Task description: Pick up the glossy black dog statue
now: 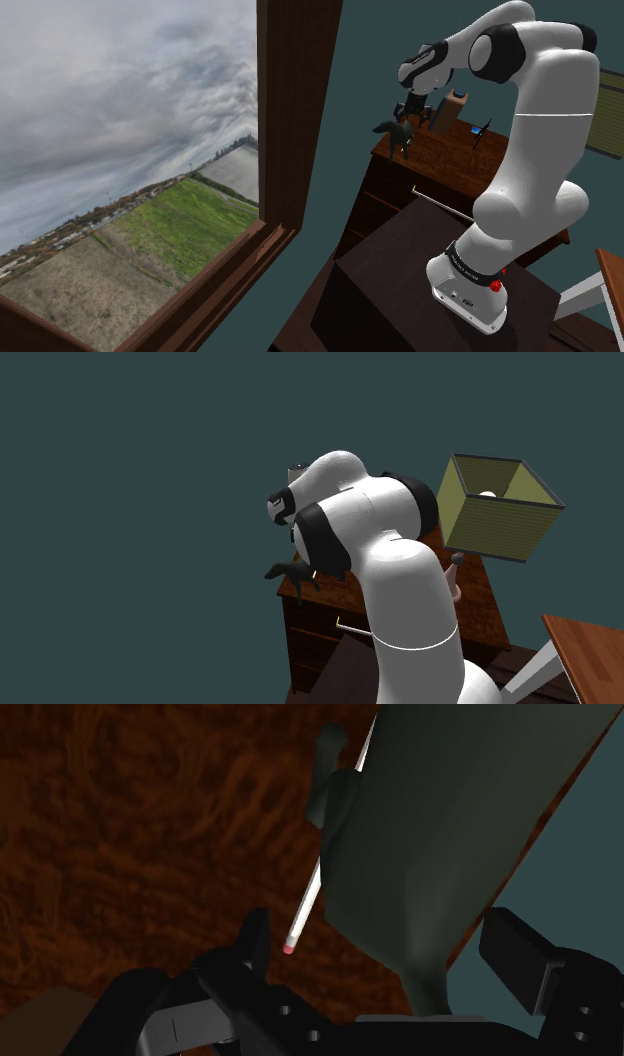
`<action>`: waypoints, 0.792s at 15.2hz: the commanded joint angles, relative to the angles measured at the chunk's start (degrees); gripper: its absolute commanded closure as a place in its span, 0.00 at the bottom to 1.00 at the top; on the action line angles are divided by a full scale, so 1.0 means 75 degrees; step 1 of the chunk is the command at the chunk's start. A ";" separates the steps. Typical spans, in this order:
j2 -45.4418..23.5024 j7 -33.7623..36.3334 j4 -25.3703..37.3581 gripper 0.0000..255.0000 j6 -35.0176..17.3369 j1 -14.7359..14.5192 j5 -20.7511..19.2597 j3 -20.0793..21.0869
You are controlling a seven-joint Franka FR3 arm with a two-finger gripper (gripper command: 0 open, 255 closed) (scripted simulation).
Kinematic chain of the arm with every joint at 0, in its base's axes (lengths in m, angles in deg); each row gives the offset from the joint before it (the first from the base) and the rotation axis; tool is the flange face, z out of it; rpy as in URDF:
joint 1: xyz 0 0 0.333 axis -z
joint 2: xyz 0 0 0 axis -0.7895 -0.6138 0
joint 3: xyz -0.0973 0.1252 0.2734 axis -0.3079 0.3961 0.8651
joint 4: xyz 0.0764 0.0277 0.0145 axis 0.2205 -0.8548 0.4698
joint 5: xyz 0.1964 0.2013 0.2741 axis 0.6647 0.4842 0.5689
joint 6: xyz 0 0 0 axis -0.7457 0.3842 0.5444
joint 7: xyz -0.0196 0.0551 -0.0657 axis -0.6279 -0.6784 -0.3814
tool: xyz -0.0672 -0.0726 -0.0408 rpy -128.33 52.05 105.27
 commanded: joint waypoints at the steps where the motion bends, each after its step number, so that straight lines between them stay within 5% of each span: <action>1: -0.0028 -0.0002 -0.0019 1.00 -0.0032 0.0005 0.0005 0.0003; 12: 0.0087 -0.0002 0.0024 1.00 0.0122 -0.0008 -0.0029 -0.0021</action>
